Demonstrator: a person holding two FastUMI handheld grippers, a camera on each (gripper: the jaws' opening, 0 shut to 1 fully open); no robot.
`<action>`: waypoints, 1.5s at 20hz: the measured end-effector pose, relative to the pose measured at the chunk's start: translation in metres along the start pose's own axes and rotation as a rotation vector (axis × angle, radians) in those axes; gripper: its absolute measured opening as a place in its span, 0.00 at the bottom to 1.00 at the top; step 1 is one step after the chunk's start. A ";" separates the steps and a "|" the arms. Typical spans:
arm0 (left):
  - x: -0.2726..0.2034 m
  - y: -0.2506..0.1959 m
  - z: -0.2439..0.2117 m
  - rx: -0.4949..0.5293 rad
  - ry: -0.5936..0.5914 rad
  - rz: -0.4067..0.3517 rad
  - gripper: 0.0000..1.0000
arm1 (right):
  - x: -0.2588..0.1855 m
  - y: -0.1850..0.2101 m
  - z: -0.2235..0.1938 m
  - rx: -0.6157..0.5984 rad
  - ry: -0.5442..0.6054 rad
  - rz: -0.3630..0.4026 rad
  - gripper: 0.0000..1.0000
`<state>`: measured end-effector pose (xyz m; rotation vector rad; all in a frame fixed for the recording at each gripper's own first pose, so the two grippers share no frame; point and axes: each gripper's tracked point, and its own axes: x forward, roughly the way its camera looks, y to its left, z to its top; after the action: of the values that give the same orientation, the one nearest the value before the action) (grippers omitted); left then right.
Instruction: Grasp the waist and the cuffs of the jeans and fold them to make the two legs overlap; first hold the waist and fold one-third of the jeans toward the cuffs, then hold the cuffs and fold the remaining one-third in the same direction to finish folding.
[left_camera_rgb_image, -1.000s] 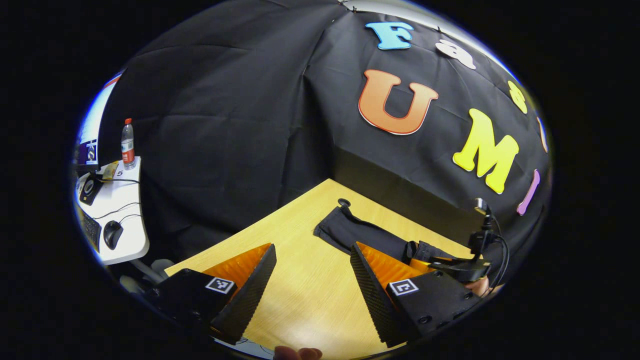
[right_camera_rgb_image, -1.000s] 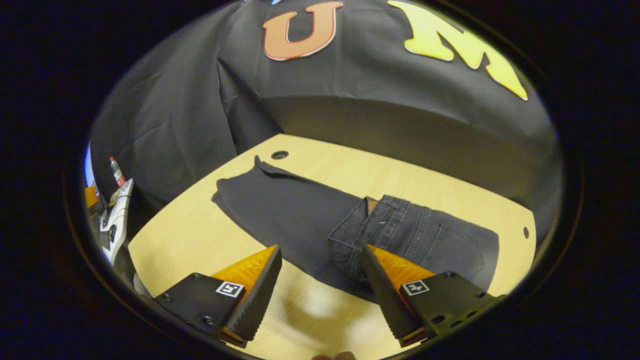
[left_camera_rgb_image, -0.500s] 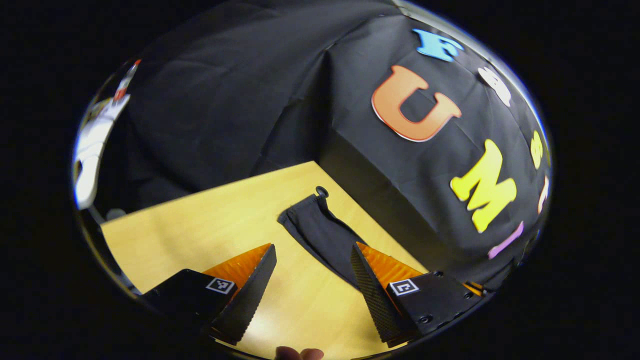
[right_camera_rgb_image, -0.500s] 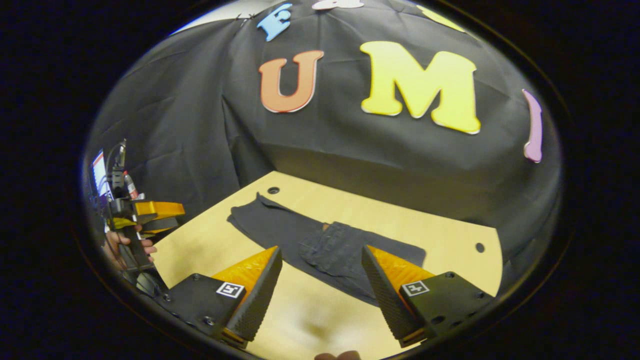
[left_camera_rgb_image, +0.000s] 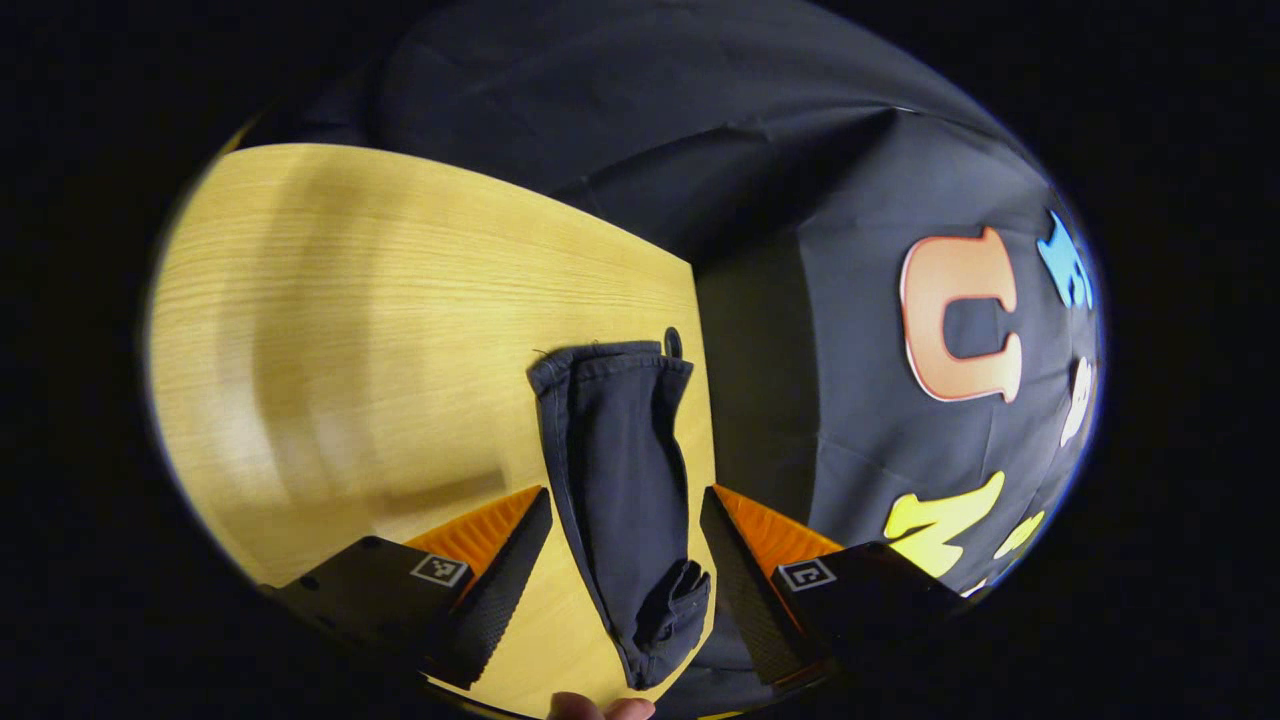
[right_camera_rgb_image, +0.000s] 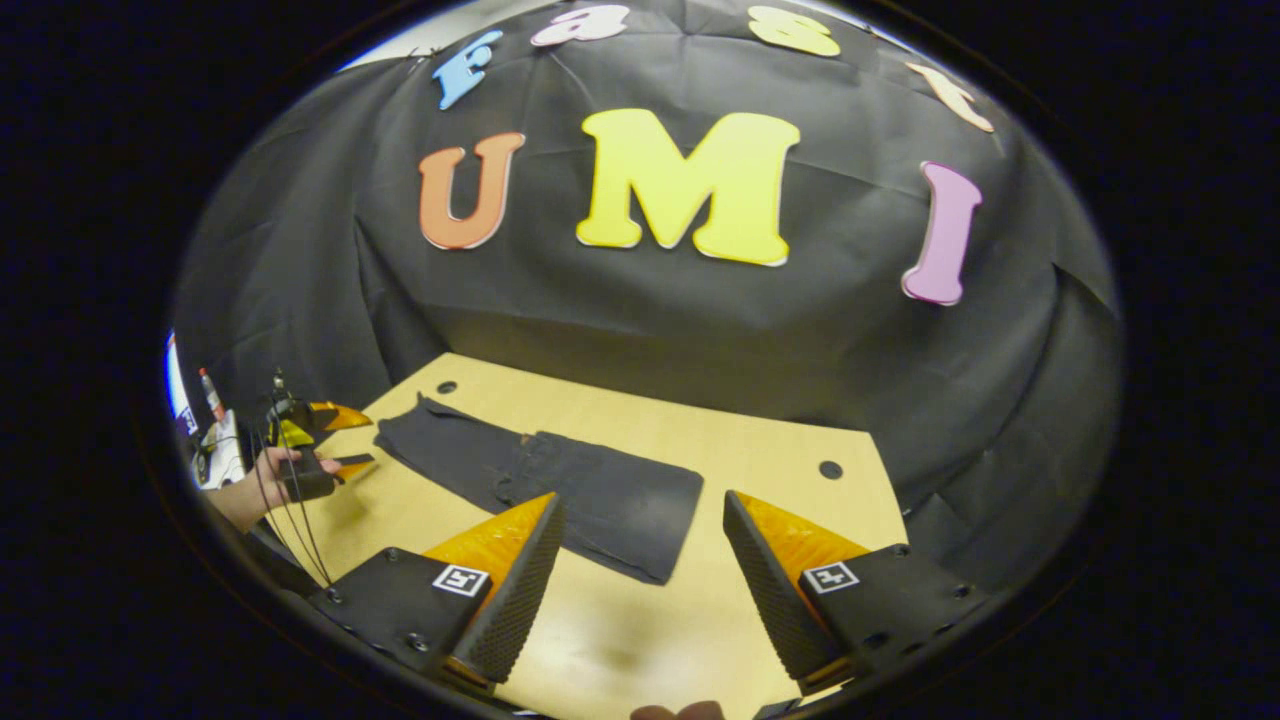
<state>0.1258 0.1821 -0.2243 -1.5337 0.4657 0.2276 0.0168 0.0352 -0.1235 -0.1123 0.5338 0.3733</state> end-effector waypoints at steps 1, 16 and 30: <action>0.008 0.006 0.003 -0.009 0.000 0.019 0.96 | -0.001 -0.007 -0.005 0.008 0.013 -0.014 0.98; 0.078 -0.015 0.010 -0.078 -0.023 -0.169 0.61 | 0.006 -0.038 -0.036 0.059 0.103 -0.085 0.94; 0.071 -0.047 -0.002 0.105 -0.035 -0.144 0.16 | -0.027 -0.038 -0.046 0.093 0.068 -0.073 0.97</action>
<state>0.2088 0.1682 -0.2118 -1.4511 0.3324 0.1159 -0.0123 -0.0181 -0.1489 -0.0541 0.6115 0.2739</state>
